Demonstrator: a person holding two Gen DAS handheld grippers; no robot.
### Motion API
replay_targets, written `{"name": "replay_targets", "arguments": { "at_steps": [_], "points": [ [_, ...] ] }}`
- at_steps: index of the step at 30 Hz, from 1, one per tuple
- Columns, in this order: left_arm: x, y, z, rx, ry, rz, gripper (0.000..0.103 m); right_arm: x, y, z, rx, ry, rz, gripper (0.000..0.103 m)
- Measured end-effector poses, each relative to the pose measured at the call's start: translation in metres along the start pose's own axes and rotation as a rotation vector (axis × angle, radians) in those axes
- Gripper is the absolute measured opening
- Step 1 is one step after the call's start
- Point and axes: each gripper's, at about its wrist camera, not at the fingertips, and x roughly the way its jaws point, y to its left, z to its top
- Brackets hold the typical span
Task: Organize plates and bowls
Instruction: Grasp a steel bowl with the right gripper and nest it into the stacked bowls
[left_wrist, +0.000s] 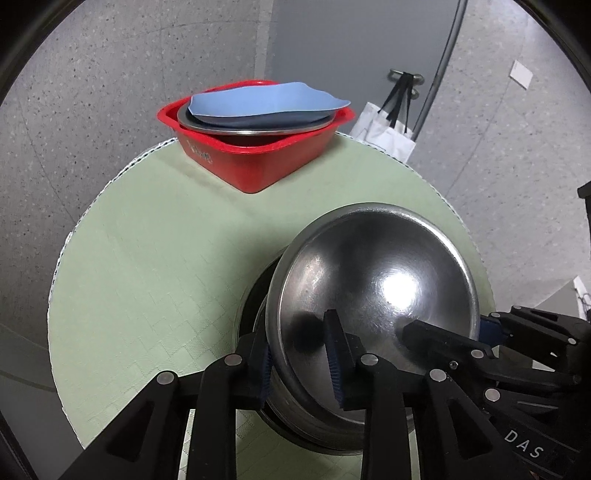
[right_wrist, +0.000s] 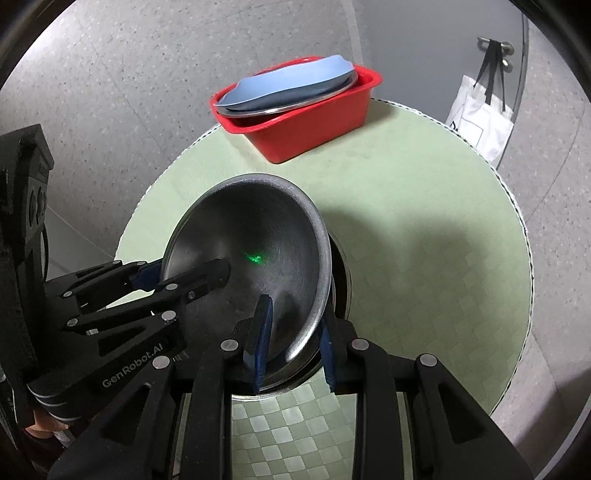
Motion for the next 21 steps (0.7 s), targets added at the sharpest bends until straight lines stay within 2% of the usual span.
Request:
{"name": "replay_targets", "arguments": {
  "at_steps": [2, 5, 17, 19, 21],
  "points": [
    [-0.002, -0.004, -0.001, 0.009, -0.004, 0.012, 0.025, -0.001, 0.001, 0.001, -0.002, 0.006, 0.0, 0.026],
    [-0.008, -0.011, -0.008, 0.022, -0.008, 0.022, 0.023, -0.004, 0.005, 0.0, -0.01, 0.004, -0.005, 0.033],
    [-0.016, -0.009, -0.019, 0.018, 0.02, 0.011, 0.027, -0.012, 0.008, -0.009, 0.012, 0.016, -0.036, 0.04],
    [-0.02, -0.009, -0.019, 0.017, 0.012, -0.002, 0.03, -0.015, 0.007, -0.01, 0.019, 0.009, -0.043, 0.04],
    [-0.025, -0.008, -0.02, 0.012, 0.008, -0.018, 0.04, -0.02, 0.004, -0.01, 0.03, -0.007, -0.048, 0.041]
  ]
}}
